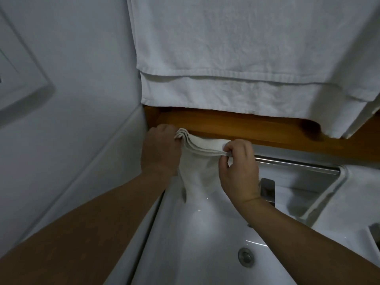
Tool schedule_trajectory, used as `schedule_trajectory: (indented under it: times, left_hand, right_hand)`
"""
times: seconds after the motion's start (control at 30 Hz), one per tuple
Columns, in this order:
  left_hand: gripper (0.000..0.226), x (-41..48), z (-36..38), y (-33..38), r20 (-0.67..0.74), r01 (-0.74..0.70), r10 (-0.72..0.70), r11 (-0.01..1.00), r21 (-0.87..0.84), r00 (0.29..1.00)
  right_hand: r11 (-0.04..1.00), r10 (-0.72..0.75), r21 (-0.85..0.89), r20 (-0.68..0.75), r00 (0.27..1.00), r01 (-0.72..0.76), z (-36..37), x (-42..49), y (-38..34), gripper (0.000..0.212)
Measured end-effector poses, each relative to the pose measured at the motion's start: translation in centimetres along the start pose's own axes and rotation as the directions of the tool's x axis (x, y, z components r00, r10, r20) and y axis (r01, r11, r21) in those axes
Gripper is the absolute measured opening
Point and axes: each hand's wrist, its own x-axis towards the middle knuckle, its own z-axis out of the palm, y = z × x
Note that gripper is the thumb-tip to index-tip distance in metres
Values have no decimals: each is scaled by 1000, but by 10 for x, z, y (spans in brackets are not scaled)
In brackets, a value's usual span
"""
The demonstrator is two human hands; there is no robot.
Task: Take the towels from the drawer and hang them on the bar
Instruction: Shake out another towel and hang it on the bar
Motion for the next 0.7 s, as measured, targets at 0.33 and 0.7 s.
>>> schedule_trajectory:
  times: [0.33,0.7]
  left_hand:
    - [19,-5,47,-25,-70,-76,78,997,28,994]
    - [22,-16,70,-39,-175,-66,90,988,138,981]
  right_hand:
    - [886,-127,-366,400,908,285,43,-10,26,60]
    - [740,105,-598,554,826,308,57,27,16,67]
